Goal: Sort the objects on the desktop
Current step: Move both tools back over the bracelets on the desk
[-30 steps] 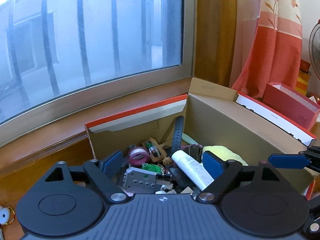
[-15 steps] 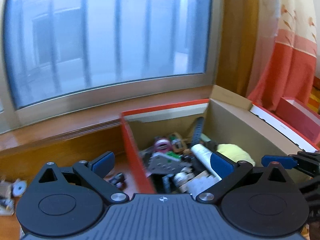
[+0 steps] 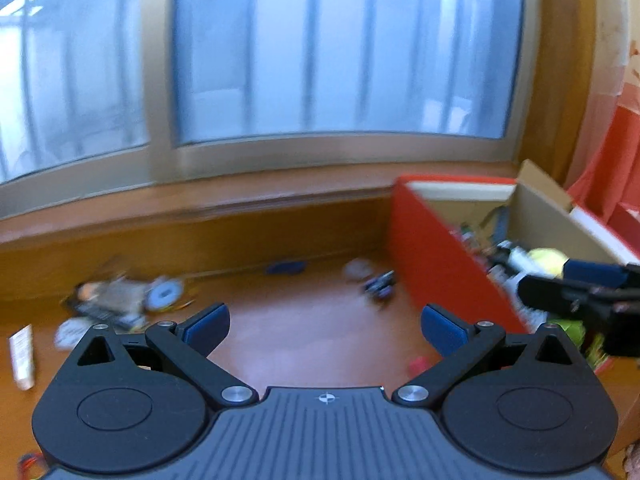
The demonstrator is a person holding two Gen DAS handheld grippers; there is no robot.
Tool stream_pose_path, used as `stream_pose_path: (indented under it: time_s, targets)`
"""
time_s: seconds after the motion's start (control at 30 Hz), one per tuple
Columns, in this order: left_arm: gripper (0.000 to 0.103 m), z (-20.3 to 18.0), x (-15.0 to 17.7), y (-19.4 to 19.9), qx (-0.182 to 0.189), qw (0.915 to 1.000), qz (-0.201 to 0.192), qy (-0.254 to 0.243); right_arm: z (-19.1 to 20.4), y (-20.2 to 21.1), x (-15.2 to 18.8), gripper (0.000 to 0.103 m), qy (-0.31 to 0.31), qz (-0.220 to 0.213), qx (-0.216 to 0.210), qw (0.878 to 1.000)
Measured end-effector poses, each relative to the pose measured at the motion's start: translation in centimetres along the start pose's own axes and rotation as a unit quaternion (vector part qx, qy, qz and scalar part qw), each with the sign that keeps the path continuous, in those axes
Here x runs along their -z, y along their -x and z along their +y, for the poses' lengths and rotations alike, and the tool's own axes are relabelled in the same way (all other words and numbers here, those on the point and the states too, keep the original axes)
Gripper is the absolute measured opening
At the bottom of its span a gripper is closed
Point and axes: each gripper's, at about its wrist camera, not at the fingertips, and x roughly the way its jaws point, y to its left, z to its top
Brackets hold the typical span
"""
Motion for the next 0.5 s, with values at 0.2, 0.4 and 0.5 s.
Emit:
stream_pose_path:
  time_s: [0.2, 0.4, 0.5]
  targets:
    - [0.103, 7.0, 3.5, 2.3, -0.023, 0.9992, 0.029, 0.015, 8.2, 0.1, 1.8, 0.097, 0.044, -0.003, -0.011, 0.999]
    - [0.103, 12.7, 6.6, 4.5, -0.057, 0.9974, 0.04, 0.02, 14.7, -1.3, 4.6, 0.097, 0.072, 0.041, -0.05, 0.995]
    - [0.103, 14.9, 7.9, 5.1, -0.074, 0.9954, 0.052, 0.031, 17.8, -2.0, 6.1, 0.097, 0.084, 0.067, -0.073, 0.992]
